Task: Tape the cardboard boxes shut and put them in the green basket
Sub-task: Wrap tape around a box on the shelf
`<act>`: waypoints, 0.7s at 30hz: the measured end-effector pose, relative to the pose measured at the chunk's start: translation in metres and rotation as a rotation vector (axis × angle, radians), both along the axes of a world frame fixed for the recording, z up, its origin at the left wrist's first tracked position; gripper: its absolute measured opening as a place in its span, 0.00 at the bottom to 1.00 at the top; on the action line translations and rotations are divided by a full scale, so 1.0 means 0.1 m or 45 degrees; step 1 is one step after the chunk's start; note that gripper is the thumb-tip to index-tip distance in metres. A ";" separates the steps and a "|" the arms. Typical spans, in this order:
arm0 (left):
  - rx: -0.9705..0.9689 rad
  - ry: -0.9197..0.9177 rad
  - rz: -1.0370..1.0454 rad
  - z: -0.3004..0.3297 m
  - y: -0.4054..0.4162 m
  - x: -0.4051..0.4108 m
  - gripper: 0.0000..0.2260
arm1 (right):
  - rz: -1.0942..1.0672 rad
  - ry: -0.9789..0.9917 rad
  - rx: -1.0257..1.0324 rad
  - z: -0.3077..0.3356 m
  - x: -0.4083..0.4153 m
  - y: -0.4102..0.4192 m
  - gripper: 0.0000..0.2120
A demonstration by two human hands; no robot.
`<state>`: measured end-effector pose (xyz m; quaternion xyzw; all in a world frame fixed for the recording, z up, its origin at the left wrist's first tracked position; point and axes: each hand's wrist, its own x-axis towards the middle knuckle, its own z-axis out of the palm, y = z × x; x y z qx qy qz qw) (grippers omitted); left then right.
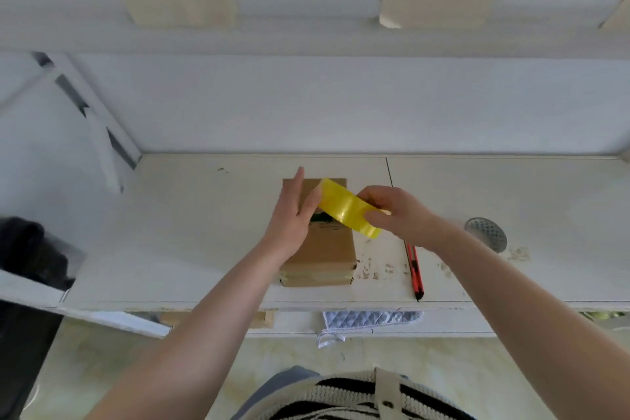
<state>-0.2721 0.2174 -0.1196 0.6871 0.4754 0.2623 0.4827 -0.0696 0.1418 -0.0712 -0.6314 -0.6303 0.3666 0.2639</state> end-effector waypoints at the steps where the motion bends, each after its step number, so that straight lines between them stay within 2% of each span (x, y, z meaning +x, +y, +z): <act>1: -0.029 -0.100 -0.007 0.06 0.01 0.01 0.29 | 0.027 -0.001 0.018 0.01 -0.07 0.01 0.06; 3: -0.018 -0.139 0.043 0.14 0.02 0.00 0.23 | 0.028 -0.018 0.046 0.04 -0.19 0.01 0.07; 6: -0.072 -0.297 0.221 0.17 0.05 -0.08 0.19 | 0.008 -0.044 0.094 0.07 -0.24 0.04 0.15; 9: -0.277 -0.554 0.334 0.17 0.13 -0.18 0.11 | 0.040 -0.001 0.096 0.09 -0.25 0.09 0.13; 12: -0.467 -0.639 0.387 0.17 0.21 -0.25 0.10 | 0.119 0.040 0.131 0.11 -0.26 0.16 0.11; 15: -0.589 -0.620 0.423 0.22 0.26 -0.29 0.09 | 0.163 0.075 0.154 0.13 -0.28 0.20 0.03; 17: -0.591 -0.661 0.466 0.28 0.32 -0.38 0.04 | 0.123 -0.065 0.118 0.17 -0.22 0.28 0.09; 21: -0.687 -0.864 0.411 0.41 0.39 -0.53 0.03 | -0.079 -0.804 -0.018 0.31 -0.02 0.52 0.21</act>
